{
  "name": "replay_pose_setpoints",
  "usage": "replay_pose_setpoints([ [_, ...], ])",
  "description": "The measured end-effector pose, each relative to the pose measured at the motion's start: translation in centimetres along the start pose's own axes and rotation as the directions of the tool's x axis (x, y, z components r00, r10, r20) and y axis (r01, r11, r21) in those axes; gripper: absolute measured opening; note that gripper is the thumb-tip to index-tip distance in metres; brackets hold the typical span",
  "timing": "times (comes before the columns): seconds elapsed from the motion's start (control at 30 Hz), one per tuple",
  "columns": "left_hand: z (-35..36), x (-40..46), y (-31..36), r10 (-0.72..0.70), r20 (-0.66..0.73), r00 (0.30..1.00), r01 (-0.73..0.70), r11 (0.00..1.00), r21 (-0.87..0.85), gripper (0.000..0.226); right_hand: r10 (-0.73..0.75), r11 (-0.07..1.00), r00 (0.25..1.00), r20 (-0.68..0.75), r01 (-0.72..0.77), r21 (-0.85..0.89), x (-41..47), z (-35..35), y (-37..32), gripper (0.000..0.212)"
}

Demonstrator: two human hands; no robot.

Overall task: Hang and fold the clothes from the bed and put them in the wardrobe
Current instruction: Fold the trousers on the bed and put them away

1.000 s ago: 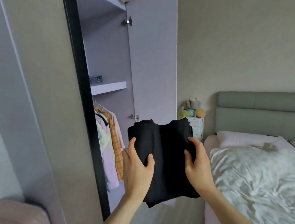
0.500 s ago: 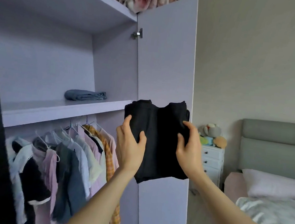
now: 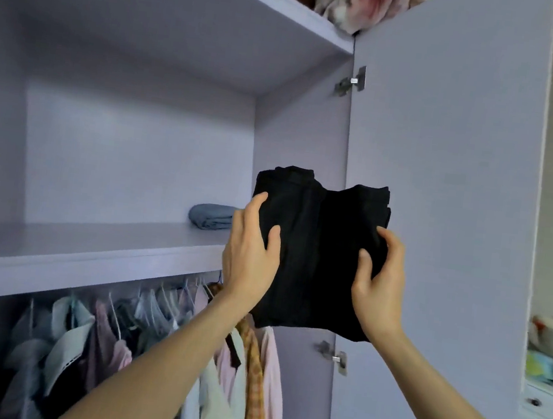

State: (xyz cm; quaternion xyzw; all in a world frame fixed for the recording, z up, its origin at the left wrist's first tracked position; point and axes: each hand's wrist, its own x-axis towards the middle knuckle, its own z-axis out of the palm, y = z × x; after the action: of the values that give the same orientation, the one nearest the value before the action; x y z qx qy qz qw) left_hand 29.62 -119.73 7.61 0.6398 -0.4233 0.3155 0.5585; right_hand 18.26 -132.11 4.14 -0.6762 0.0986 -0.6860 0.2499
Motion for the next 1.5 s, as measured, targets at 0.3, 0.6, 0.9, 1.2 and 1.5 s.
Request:
replay_pose_setpoints([
  [0.3, -4.5, 15.4, -14.1, 0.097, -0.238, 0.966, -0.061, 0.986, 0.153, 0.049, -0.111, 0.948, 0.993, 0.037, 0.094, 0.305, 9.4, 22.1, 1.6, 0.037],
  [0.6, -9.6, 26.7, -31.0, -0.11, -0.358, 0.927, 0.238, 0.911, 0.336, 0.05, -0.136, 0.916, 0.922, 0.363, -0.022, 0.4, 15.1, 44.6, 4.8, 0.038],
  [0.9, -9.0, 31.0, -43.6, -0.557, -0.234, 0.797, 0.481, 0.352, 0.803, 0.058, 0.108, 0.965, 0.57, 0.814, 0.137, -0.224, 17.0, 59.5, 12.1, 0.047],
  [1.2, -6.1, 28.8, -46.2, -0.847, 0.228, 0.479, 0.309, 0.406, 0.86, 0.072, 0.088, 0.828, -0.076, 0.993, 0.559, -0.031, 12.6, 59.1, 12.8, 0.054],
  [1.5, -4.6, 27.7, -44.2, -0.8, 0.198, 0.566, 0.148, 0.335, 0.93, 0.06, 0.207, 0.702, 0.005, 0.978, 0.695, -0.152, 13.7, 55.2, 11.7, 0.053],
])
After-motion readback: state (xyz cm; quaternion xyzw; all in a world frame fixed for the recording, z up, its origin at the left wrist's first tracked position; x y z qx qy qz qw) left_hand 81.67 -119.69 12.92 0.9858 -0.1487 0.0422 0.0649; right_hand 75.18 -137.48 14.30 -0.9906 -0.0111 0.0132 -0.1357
